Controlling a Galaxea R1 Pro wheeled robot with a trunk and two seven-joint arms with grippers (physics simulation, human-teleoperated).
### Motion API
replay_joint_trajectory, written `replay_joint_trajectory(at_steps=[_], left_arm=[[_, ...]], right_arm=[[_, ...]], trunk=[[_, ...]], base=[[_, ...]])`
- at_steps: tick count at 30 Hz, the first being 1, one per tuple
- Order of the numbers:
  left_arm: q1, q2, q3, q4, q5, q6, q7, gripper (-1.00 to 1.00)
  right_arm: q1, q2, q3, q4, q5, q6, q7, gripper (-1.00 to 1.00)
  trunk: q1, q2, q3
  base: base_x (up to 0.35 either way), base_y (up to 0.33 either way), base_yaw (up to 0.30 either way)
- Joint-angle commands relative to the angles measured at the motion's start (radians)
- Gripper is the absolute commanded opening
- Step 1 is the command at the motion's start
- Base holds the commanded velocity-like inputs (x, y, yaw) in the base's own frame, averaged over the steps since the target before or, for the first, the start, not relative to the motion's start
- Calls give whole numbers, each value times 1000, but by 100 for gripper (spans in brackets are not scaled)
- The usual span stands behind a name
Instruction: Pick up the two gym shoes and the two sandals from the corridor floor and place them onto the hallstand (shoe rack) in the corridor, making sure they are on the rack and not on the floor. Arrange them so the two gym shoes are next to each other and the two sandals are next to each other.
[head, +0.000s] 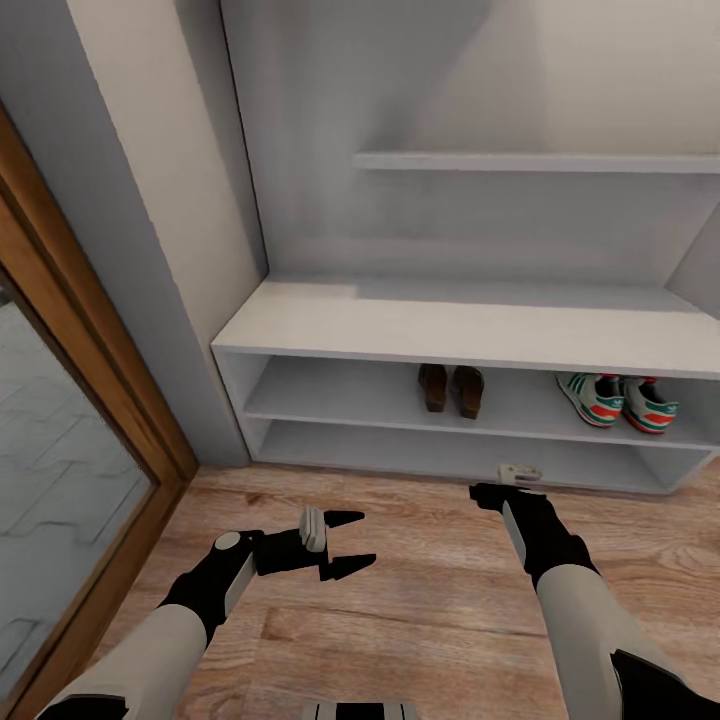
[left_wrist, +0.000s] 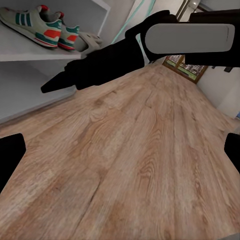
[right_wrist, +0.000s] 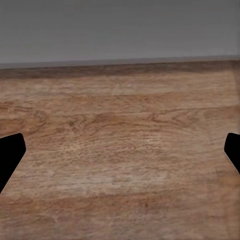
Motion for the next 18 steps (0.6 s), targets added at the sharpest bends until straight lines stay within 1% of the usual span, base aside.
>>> replay_joint_trajectory(at_steps=[1, 11, 18], left_arm=[[-1, 0, -1, 1, 4, -7, -2, 100], [-1, 3, 4, 0, 4, -6, -2, 100], [-1, 7, 7, -1, 6, -6, -2, 100]], right_arm=[[-1, 1, -5, -2, 7, 4, 3, 100], [-1, 2, -6, -2, 7, 4, 3, 100], [-1, 3, -4, -1, 7, 4, 4, 100]], trunk=[[0, 0, -1], [0, 0, -1], [-3, 1, 26]], base=[[0, -11, 0], [0, -2, 0], [0, 0, 0]])
